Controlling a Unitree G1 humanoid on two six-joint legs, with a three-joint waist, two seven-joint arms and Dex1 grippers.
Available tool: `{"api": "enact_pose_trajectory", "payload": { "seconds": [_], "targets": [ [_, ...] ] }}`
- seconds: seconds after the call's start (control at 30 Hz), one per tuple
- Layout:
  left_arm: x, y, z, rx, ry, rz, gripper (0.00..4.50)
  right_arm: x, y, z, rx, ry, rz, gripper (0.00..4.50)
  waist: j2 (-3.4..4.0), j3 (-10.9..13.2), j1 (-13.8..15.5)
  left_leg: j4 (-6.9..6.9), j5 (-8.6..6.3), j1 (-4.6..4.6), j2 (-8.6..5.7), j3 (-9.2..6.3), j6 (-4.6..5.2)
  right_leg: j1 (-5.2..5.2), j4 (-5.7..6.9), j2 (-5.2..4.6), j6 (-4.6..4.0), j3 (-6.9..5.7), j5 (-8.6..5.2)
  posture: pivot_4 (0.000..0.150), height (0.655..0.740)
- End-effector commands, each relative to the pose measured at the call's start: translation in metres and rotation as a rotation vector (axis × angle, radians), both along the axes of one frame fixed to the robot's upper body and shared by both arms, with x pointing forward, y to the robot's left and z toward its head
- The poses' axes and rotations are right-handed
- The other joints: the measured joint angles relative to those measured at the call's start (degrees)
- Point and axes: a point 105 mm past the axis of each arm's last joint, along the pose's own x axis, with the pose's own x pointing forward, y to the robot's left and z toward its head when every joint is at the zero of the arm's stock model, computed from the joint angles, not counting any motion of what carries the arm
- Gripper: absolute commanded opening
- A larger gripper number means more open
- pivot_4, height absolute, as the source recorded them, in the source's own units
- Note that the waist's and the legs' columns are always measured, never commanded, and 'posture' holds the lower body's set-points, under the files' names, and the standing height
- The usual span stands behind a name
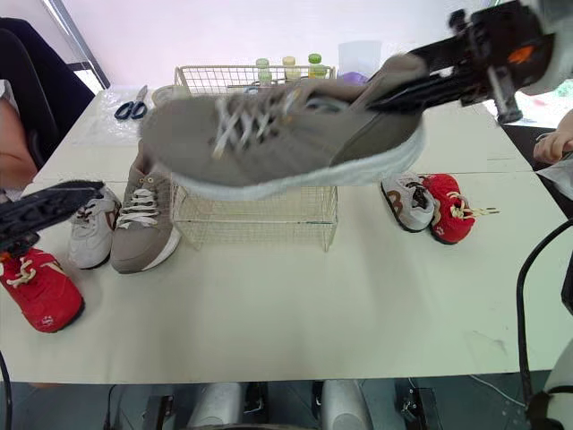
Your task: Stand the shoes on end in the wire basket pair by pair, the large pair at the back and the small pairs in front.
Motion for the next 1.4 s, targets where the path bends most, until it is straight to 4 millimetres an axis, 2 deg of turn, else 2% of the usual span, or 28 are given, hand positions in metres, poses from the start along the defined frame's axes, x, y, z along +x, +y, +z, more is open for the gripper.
{"api": "enact_pose_trajectory", "payload": {
  "seconds": [0.03, 0.2, 0.43, 0.57, 0.93, 1.0, 1.13, 1.2, 1.3, 1.37, 1.4],
  "targets": [
    [0.003, 0.005, 0.011, 0.044, -0.023, -0.037, 4.5, -0.03, 0.01, 0.009, -0.037, -0.079, 0.129, 0.24, -0.02, 0.01, 0.18, 0.0, 0.01, -0.05, -0.02, 0.0, -0.02, -0.05, 0.01, 0.01, 0.0, -0.02, 0.0, 0.15, 0.7357],
    [0.008, -0.009, 0.018, 0.049, -0.003, -0.199, 4.5, -0.046, 0.019, -0.007, -0.113, -0.05, 0.215, 0.24, -0.11, 0.02, 0.14, 0.04, -0.05, -0.06, -0.1, 0.09, 0.06, -0.05, -0.04, -0.02, 0.01, -0.04, 0.01, 0.15, 0.7357],
    [-0.002, -0.056, -0.007, 0.086, 0.125, -0.516, 4.5, -0.048, 0.025, -0.009, -0.122, -0.064, 0.269, 0.24, -0.16, 0.03, -0.1, 0.07, 0.01, -0.04, -0.08, 0.11, -0.01, -0.07, 0.04, 0.01, 0.01, 0.02, 0.03, 0.15, 0.7357],
    [-0.006, -0.06, -0.025, 0.121, 0.179, -0.539, 4.5, -0.049, 0.023, -0.01, -0.124, -0.072, 0.255, 0.24, -0.17, 0.04, -0.13, 0.08, 0.04, -0.05, -0.06, 0.12, -0.06, -0.12, 0.11, 0.02, 0.02, 0.05, 0.03, 0.15, 0.7357],
    [-0.024, -0.082, -0.04, 0.047, 0.203, -0.688, 4.5, -0.049, 0.023, -0.007, -0.111, -0.084, 0.255, 0.24, -0.23, 0.02, 0.1, 0.21, 0.05, -0.05, -0.08, 0.07, -0.05, -0.03, 0.16, -0.01, 0.02, 0.1, 0.03, 0.15, 0.7357],
    [-0.025, -0.083, -0.039, 0.01, 0.208, -0.69, 3.98, -0.05, 0.024, -0.007, -0.111, -0.08, 0.257, 0.24, -0.23, 0.02, 0.03, 0.21, 0.05, -0.04, -0.07, 0.06, -0.05, -0.03, 0.17, -0.01, 0.01, 0.1, 0.03, 0.15, 0.7357],
    [-0.023, -0.083, -0.034, -0.033, 0.188, -0.672, 2.13, -0.051, 0.023, -0.007, -0.109, -0.063, 0.254, 0.24, -0.23, 0.02, 0.09, 0.22, 0.06, -0.03, -0.05, 0.03, -0.05, -0.04, 0.22, -0.03, 0.01, 0.11, 0.03, 0.15, 0.7357],
    [-0.022, -0.084, -0.033, -0.041, 0.183, -0.661, 1.42, -0.051, 0.023, -0.007, -0.104, -0.05, 0.248, 0.24, -0.24, 0.02, 0.09, 0.24, 0.06, -0.03, -0.05, 0.01, -0.05, -0.02, 0.22, -0.02, 0.01, 0.11, 0.03, 0.15, 0.7357],
    [-0.016, -0.086, -0.034, -0.045, 0.162, -0.61, 0.89, -0.051, 0.021, -0.007, -0.085, -0.002, 0.233, 0.24, -0.24, 0.01, 0.09, 0.26, 0.06, -0.03, -0.07, 0.01, -0.05, 0.01, 0.22, -0.03, 0.01, 0.11, 0.03, 0.15, 0.7357],
    [-0.013, -0.087, -0.035, -0.057, 0.154, -0.573, 0.88, -0.043, 0.018, 0.001, -0.017, 0.031, 0.186, 1.25, -0.25, 0.01, 0.04, 0.27, 0.05, 0.0, -0.07, 0.0, -0.05, 0.06, 0.21, -0.04, 0.01, 0.11, 0.03, 0.15, 0.7357],
    [-0.013, -0.086, -0.036, -0.074, 0.149, -0.556, 0.88, -0.031, 0.012, 0.005, 0.021, 0.022, 0.099, 1.62, -0.26, 0.0, -0.02, 0.27, 0.06, 0.03, -0.07, -0.01, -0.05, 0.09, 0.22, -0.06, 0.01, 0.12, 0.03, 0.15, 0.7357]
  ]
}}
